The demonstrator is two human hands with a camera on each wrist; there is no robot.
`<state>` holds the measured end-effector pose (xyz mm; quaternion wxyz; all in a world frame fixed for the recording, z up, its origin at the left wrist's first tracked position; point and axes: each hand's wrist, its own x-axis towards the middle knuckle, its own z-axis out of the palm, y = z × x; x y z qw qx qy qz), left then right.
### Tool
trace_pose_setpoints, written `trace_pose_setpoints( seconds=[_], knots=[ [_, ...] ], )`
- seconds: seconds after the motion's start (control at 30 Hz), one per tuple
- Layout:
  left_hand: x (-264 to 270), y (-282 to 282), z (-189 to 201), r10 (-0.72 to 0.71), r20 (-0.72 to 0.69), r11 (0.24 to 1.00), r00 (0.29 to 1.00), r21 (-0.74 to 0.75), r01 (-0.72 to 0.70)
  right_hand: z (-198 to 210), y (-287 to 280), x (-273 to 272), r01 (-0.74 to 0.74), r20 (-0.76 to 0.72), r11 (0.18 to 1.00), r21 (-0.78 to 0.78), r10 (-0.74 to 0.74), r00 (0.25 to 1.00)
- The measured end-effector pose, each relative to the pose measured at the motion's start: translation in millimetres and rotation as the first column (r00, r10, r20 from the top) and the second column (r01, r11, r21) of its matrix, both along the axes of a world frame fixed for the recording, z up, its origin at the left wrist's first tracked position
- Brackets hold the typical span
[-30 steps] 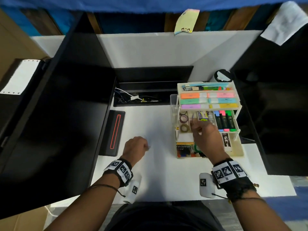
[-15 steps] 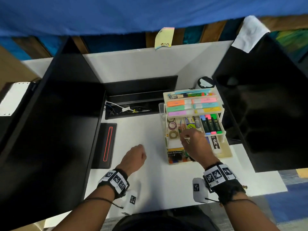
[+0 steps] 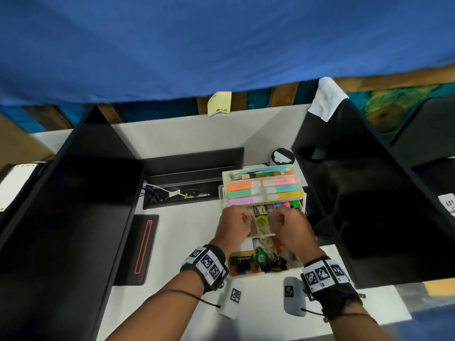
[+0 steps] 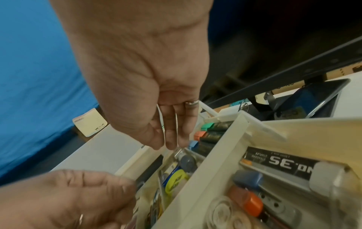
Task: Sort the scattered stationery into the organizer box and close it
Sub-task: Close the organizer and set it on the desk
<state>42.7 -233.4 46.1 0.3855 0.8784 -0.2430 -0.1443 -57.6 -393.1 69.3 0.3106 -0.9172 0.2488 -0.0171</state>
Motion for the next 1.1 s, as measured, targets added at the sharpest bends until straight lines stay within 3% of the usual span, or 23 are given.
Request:
trace_pose_setpoints(
  seconds=[0.2, 0.33, 0.4, 0.47, 0.57, 0.67, 0.77, 1.1],
  knots=[
    [-11, 2, -15, 0.11, 0.013, 0.986, 0.994, 0.127, -0.111, -2, -25, 0, -0.014, 0.072, 0.999, 0.039, 0.012, 0.997],
    [-13, 7, -22, 0.06, 0.062, 0.983, 0.996, 0.169, -0.07, 1, -27, 9, -0.049, 0.099, 0.998, 0.034, 0.046, 0.994],
    [-9, 12, -16, 0.065, 0.084, 0.986, 0.994, 0.145, -0.077, 3, -30, 17, -0.035, 0.133, 0.998, 0.046, 0.028, 0.991],
    [-2, 20, -5, 0.172, 0.08, 0.984, 0.982, 0.032, -0.175, 5, -36, 24, 0.009, 0.229, 0.999, 0.035, -0.017, 0.973],
    [25, 36, -3, 0.423, -0.03, 0.893, 0.906, -0.154, -0.422, 11, -51, 32, 0.142, 0.341, 0.988, -0.066, -0.112, 0.934],
    [68, 50, -19, 0.538, -0.266, 0.816, 0.8, -0.074, -0.573, 11, -67, 39, 0.247, 0.157, 0.963, -0.107, -0.229, 0.961],
    [97, 53, -37, 0.464, -0.498, 0.847, 0.733, 0.008, -0.531, 7, -77, 45, 0.261, 0.045, 0.961, -0.093, -0.258, 0.965],
    [150, 15, -58, 0.228, -0.574, 0.97, 0.787, 0.204, -0.132, 0, -87, 41, 0.268, 0.044, 0.961, -0.074, -0.265, 0.963]
  ],
)
